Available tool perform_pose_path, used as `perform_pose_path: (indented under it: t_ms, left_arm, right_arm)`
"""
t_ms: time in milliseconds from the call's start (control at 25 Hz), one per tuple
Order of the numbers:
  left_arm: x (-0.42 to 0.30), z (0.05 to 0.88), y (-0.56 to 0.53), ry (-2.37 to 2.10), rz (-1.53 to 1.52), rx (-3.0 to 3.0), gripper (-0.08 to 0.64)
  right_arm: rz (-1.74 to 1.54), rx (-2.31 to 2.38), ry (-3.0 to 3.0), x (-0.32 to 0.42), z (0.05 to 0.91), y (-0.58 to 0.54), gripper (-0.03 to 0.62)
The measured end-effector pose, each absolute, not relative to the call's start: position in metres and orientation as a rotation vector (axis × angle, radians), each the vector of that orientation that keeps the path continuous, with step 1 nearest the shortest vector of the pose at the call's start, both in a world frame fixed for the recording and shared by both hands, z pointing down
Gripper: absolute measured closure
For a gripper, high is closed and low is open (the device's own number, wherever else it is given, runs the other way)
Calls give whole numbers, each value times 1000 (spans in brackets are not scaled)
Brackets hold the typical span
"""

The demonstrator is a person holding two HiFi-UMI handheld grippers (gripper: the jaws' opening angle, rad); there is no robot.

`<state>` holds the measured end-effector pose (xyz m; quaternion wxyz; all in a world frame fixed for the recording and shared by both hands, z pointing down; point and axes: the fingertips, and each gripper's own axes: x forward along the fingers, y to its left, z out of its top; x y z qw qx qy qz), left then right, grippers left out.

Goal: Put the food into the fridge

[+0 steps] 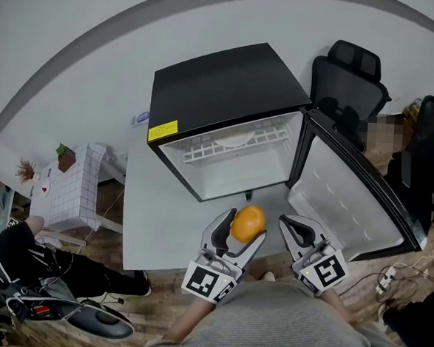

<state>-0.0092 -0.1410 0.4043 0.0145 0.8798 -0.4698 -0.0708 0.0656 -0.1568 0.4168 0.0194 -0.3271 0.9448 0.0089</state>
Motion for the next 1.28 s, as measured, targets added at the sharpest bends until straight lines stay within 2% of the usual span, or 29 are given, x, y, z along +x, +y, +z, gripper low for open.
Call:
perform_pose_path:
  t_ms: [400,640,1280]
  left_arm:
    - [-29,402,-185,-1542,-137,2817,215]
    - [-33,403,-202,-1555,-106,2837,215]
    - [-45,397,-284,-1628,180,2965,215]
  right_arm:
    - [37,-1030,2936,68,423,-168,580]
    - [152,-1040,2967,65,422,-198,580]
    - [150,-1071,2956,49,431,-241,580]
